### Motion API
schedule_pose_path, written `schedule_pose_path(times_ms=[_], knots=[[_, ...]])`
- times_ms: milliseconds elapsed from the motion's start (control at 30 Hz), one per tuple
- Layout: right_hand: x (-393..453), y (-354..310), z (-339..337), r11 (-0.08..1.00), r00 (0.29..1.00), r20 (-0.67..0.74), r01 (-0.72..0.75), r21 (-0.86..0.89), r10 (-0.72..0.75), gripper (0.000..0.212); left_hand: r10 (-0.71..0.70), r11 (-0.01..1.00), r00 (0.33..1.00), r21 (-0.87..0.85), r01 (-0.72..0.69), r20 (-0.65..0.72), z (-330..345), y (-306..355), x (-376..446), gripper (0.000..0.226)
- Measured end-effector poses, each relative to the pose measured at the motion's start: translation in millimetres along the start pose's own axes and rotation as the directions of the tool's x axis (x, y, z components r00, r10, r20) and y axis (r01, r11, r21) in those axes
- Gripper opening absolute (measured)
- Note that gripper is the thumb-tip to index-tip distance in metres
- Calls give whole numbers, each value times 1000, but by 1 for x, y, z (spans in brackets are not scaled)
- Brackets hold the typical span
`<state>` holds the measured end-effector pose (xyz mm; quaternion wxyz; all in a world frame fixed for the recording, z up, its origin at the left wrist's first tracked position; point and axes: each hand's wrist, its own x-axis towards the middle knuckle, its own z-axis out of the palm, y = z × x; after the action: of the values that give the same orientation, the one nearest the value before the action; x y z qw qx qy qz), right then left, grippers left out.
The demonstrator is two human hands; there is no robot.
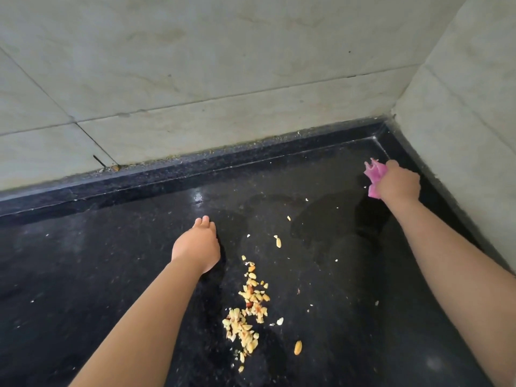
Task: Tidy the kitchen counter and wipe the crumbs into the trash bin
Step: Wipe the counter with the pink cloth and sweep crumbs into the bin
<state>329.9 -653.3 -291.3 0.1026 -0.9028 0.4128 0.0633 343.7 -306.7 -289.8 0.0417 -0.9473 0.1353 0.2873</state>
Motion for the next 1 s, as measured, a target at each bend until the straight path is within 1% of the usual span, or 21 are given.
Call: schedule_pose_path(times_ms=[67,133,167,200,233,267,333,367,400,467,533,600,667,700,733,800,867,933,1000], knots=[[3,-1,3,1000,1000,0,-23,-15,23,46,7,1000,1000,13,-7,7,4,-3,3,52],[2,1,5,999,1000,-8,13,-41,-14,53,16,999,1000,36,-15,0,5,-5,5,51],[-3,1,4,995,997,12,81,-66,-80,56,10,999,1000,31,-10,-2,5,-5,5,51],[-11,3,3,981,983,41,179,-74,-176,54,-2,1000,1000,20,2,-3,3,-4,4,52],[-20,4,1,957,955,70,289,-20,-287,46,-11,1000,1000,17,11,1,1,-3,2,52],[-30,6,-3,927,922,109,361,103,-372,38,-12,1000,1000,19,12,2,0,-2,1,52],[-53,12,-14,844,858,175,404,351,-483,32,-16,1000,1000,22,16,11,-2,0,0,51],[-59,15,-20,818,843,170,415,398,-510,32,-20,999,1000,26,19,16,-3,0,-1,50],[-61,17,-25,803,846,130,426,418,-517,32,-25,999,1000,29,24,19,-4,0,-1,50],[-56,16,-32,805,874,0,448,388,-486,29,-37,999,999,17,37,17,-3,0,0,50],[-37,13,-34,851,910,-115,413,324,-398,29,-39,999,999,13,39,17,-2,1,1,51],[-8,8,-26,912,937,-151,342,228,-314,28,-41,999,999,11,41,13,-1,2,3,54],[16,4,-12,963,959,-123,264,56,-256,31,-48,999,999,1,48,7,0,3,4,55],[23,2,-4,975,971,-90,220,-28,-222,38,-53,999,999,-7,53,4,1,3,4,56],[27,2,5,982,982,-57,176,-67,-180,47,-55,998,998,-14,55,0,2,4,4,57],[26,1,15,989,990,-30,139,-43,-140,56,-54,998,999,-27,54,-6,4,5,3,58],[17,1,11,985,985,-21,173,6,-173,55,-54,998,998,-30,54,-9,5,5,1,58],[-2,1,0,965,965,34,258,55,-260,42,-46,998,999,-34,46,-11,5,5,0,60],[-33,3,-6,926,925,111,345,152,-363,30,-43,998,999,-43,43,-11,4,6,-1,61]])
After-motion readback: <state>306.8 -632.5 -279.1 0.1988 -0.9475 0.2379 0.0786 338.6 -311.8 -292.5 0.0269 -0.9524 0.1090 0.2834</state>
